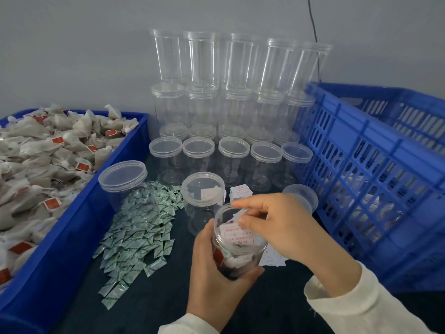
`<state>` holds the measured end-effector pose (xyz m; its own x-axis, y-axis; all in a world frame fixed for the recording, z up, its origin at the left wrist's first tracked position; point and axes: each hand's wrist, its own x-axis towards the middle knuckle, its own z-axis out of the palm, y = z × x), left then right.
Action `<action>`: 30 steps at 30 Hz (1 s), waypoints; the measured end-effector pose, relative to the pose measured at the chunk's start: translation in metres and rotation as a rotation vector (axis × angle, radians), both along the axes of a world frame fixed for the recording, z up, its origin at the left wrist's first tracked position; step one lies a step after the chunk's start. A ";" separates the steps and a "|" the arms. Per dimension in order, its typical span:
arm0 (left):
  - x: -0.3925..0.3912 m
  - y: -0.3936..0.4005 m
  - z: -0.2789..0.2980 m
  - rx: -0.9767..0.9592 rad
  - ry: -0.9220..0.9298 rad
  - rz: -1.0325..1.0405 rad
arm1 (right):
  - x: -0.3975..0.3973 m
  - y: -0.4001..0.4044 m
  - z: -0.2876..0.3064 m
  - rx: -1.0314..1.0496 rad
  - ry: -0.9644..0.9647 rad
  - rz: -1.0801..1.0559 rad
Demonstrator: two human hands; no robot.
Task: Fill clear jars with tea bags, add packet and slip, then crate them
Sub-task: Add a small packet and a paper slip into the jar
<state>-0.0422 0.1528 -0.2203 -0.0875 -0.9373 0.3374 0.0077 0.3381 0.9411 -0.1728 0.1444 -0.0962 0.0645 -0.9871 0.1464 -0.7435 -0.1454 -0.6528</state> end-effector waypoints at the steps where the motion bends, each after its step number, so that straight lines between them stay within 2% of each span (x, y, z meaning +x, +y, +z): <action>1: 0.000 0.000 0.000 0.000 0.001 0.000 | 0.002 0.001 0.000 0.000 0.047 -0.009; 6: 0.001 0.001 0.000 0.000 -0.012 -0.004 | 0.003 -0.001 -0.003 -0.087 0.153 -0.035; 11: 0.005 0.002 0.000 -0.009 -0.036 0.016 | -0.002 -0.008 -0.008 -0.015 -0.019 0.012; 15: 0.006 0.002 0.001 -0.016 -0.030 0.023 | -0.002 -0.010 -0.012 -0.007 -0.074 0.027; 21: 0.005 -0.001 -0.002 -0.006 -0.041 0.024 | -0.005 -0.009 -0.009 -0.007 -0.018 0.069; 26: 0.002 -0.003 -0.002 0.003 -0.029 0.028 | -0.011 -0.008 0.001 -0.114 0.061 0.071; 30: -0.002 -0.002 -0.001 -0.001 -0.021 0.030 | -0.015 -0.009 0.014 -0.121 0.084 0.071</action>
